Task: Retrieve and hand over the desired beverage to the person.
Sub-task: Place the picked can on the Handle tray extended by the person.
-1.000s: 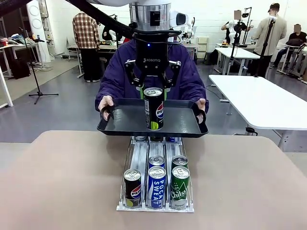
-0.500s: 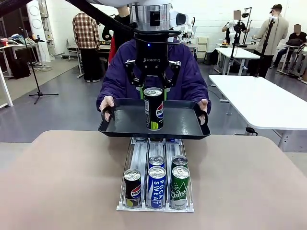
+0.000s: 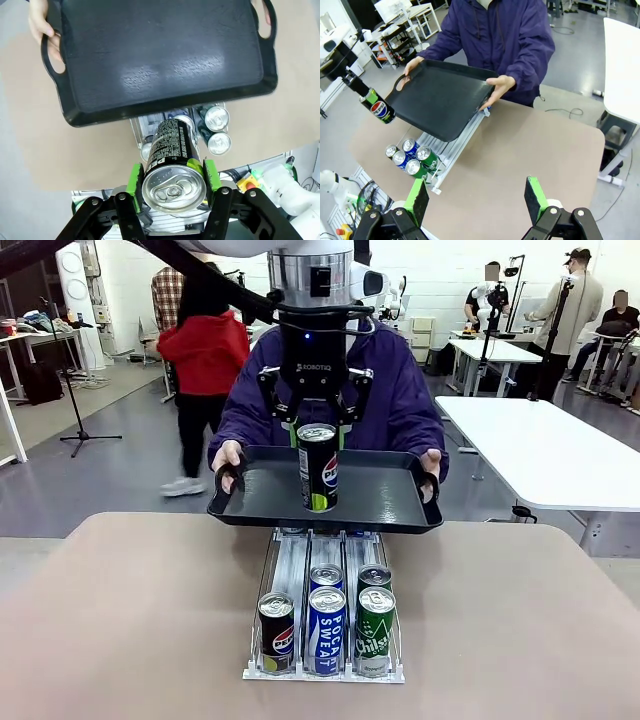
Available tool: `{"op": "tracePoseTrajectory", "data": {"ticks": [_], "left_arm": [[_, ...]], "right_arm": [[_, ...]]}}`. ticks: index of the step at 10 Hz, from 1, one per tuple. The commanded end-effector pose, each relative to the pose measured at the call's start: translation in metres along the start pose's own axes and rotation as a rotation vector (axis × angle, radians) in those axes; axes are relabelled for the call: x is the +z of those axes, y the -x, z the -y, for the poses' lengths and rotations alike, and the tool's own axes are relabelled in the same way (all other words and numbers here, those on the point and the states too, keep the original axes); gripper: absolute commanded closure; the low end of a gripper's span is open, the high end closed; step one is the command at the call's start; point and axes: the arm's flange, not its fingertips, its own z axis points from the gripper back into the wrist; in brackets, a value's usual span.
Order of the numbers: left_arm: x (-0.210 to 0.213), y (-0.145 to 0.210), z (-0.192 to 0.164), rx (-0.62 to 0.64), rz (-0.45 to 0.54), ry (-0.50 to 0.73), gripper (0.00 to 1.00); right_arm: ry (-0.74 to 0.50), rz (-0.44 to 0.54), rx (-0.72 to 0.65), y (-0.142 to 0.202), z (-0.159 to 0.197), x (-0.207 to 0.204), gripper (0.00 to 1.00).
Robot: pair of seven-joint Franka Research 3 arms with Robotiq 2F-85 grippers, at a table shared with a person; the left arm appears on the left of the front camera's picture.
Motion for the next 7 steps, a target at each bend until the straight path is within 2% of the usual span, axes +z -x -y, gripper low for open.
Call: {"op": "tracePoseTrajectory", "data": {"ticks": [1, 5, 7], "left_arm": [[0.008, -0.030, -0.022, 0.014, -0.026, 0.039, 0.41], [-0.008, -0.093, -0.061, 0.101, -0.030, -0.082, 0.41], [-0.023, -0.113, -0.085, 0.123, -0.069, -0.068, 0.41]], "right_arm": [[-0.016, 0.006, 0.000, 0.000, 0.001, -0.001, 0.00], [-0.016, 0.006, 0.000, 0.000, 0.001, -0.001, 0.00], [-0.016, 0.006, 0.000, 0.000, 0.001, -0.001, 0.00]]}}
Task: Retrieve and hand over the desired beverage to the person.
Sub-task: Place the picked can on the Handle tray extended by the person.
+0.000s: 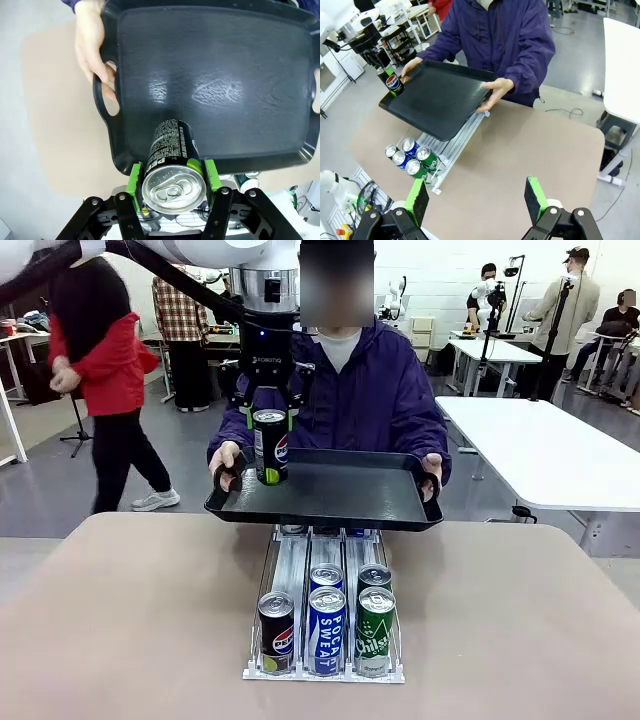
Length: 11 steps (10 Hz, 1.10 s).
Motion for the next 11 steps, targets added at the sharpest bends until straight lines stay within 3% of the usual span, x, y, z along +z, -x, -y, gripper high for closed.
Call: {"op": "tracePoseTrajectory", "data": {"ticks": [1, 5, 10, 11], "left_arm": [[0.001, -0.016, -0.005, -0.009, -0.019, -0.005, 0.41], [-0.032, -0.025, -0.015, 0.002, -0.073, -0.001, 0.41], [-0.044, -0.026, -0.016, -0.010, -0.091, 0.003, 0.41], [-0.045, -0.026, -0.017, -0.016, -0.092, 0.011, 0.00]], "right_arm": [[-0.017, 0.006, 0.001, 0.000, 0.000, -0.001, 0.00], [-0.017, 0.006, 0.001, 0.000, 0.000, -0.001, 0.00], [-0.017, 0.006, 0.001, 0.000, 0.000, -0.001, 0.00], [-0.017, 0.006, 0.001, 0.000, 0.000, -0.001, 0.00]]}}
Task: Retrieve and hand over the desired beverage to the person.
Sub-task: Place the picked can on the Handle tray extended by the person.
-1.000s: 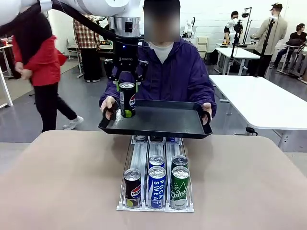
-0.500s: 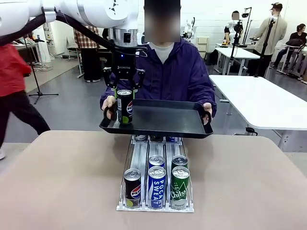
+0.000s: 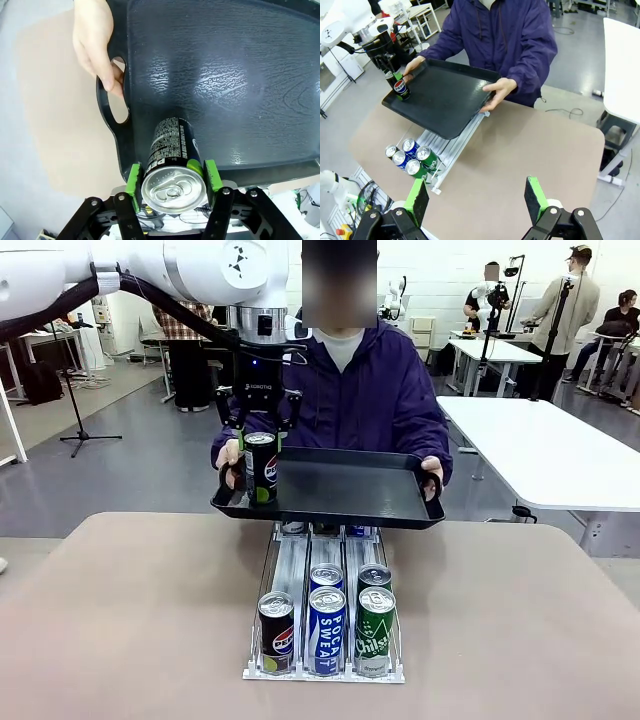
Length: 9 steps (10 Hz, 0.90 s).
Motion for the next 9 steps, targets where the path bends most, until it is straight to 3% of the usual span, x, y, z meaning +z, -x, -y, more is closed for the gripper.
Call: {"op": "tracePoseTrajectory", "data": {"ticks": [1, 6, 9], "left_arm": [[0.002, 0.000, -0.005, -0.024, -0.014, 0.024, 0.00], [0.007, 0.005, -0.006, -0.043, -0.016, 0.027, 0.00], [0.037, 0.061, -0.005, -0.197, 0.069, 0.041, 0.00]], "right_arm": [[-0.017, 0.006, 0.001, 0.000, 0.000, -0.001, 0.00], [-0.017, 0.006, 0.001, 0.000, 0.000, -0.001, 0.00], [-0.017, 0.006, 0.001, 0.000, 0.000, -0.001, 0.00]]}}
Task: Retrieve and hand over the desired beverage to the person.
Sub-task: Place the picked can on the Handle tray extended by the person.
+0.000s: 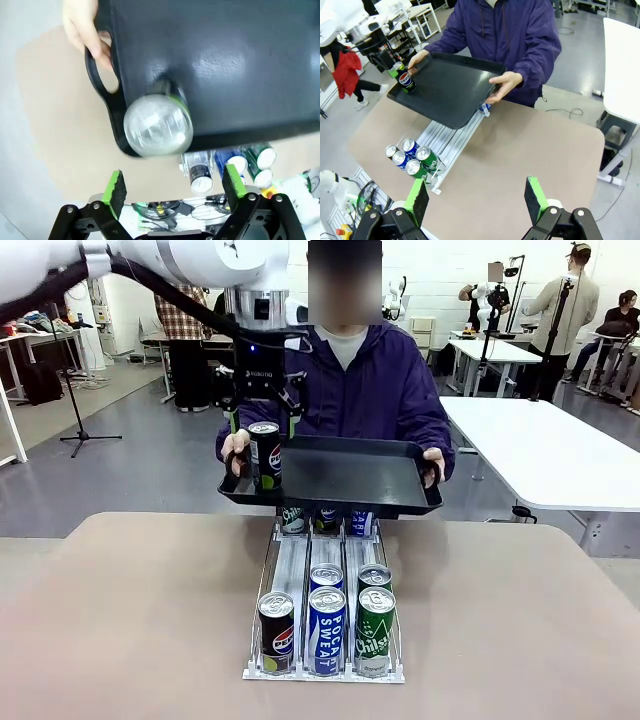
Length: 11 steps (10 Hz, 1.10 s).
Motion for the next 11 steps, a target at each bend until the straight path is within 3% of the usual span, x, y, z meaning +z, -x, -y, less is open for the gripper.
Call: {"op": "tracePoseTrajectory", "data": {"ticks": [1, 3, 6, 8, 9, 10, 11], "left_arm": [[0.021, 0.072, -0.005, -0.127, 0.071, 0.027, 0.00], [0.026, 0.125, -0.014, -0.159, 0.126, 0.017, 0.00], [0.017, 0.168, -0.036, -0.176, 0.160, 0.062, 0.00], [0.014, 0.162, -0.041, -0.173, 0.132, 0.067, 0.00], [0.009, 0.149, -0.045, -0.149, 0.026, 0.062, 0.00], [0.018, 0.166, -0.034, -0.156, 0.133, 0.041, 0.00], [0.018, 0.166, -0.034, -0.156, 0.133, 0.041, 0.00]], "right_arm": [[-0.017, 0.006, 0.001, 0.000, 0.000, -0.001, 0.00], [-0.017, 0.006, 0.001, 0.000, 0.000, -0.001, 0.00], [-0.017, 0.006, 0.001, 0.000, 0.000, -0.001, 0.00], [-0.017, 0.006, 0.001, 0.000, 0.000, -0.001, 0.00], [-0.017, 0.006, 0.001, 0.000, 0.000, -0.001, 0.00], [-0.017, 0.006, 0.001, 0.000, 0.000, -0.001, 0.00], [-0.017, 0.006, 0.001, 0.000, 0.000, -0.001, 0.00]]}}
